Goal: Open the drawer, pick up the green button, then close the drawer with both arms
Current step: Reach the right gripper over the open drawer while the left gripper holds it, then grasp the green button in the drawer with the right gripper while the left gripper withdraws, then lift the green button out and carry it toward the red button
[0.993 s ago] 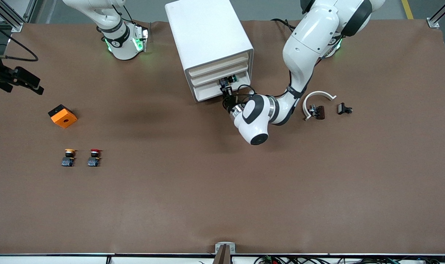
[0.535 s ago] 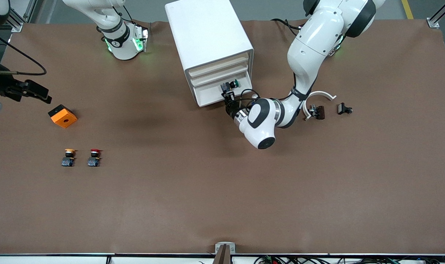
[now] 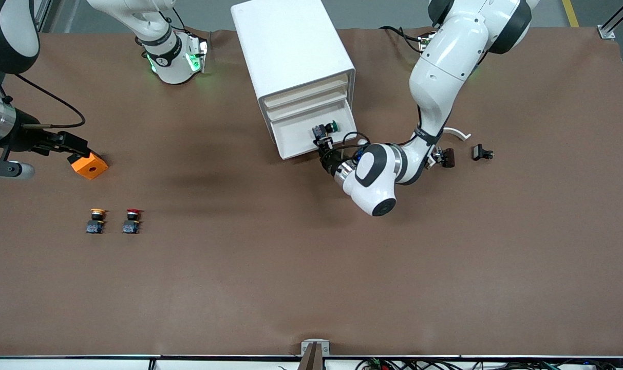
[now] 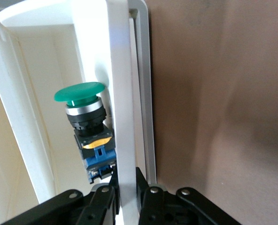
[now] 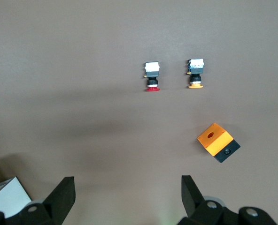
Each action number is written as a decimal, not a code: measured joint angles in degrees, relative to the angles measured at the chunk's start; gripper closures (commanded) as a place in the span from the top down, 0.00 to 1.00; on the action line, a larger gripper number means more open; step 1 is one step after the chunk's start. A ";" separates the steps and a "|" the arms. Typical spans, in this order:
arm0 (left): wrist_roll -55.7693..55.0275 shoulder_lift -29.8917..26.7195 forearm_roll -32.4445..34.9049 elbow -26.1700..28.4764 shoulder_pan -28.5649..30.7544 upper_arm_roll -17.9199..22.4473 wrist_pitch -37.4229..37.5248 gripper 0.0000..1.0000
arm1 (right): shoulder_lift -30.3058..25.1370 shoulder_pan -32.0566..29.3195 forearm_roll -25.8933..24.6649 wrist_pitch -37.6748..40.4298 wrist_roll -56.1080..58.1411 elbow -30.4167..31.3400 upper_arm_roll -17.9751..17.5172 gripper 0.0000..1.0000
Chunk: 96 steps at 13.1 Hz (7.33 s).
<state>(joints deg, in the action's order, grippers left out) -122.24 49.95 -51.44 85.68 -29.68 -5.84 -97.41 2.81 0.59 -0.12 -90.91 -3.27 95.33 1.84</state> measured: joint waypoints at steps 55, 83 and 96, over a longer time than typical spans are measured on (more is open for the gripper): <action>111.84 -47.94 48.91 3.46 20.31 10.26 8.66 1.00 | 35.46 54.88 3.19 -27.86 -114.10 -9.96 -0.60 0.94; 111.79 -48.06 48.91 3.88 30.80 -2.75 8.76 1.00 | 34.81 41.97 3.30 -26.54 -73.85 -15.69 1.13 0.00; 111.71 -47.92 48.91 4.45 30.73 -3.15 8.74 1.00 | 26.80 20.03 -2.54 -33.02 -26.93 2.32 1.39 0.00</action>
<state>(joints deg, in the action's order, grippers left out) -10.53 2.04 -2.52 90.13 1.05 -9.00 -88.67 29.61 20.62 -2.67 -123.94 -30.20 97.65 3.23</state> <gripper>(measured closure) 0.000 0.590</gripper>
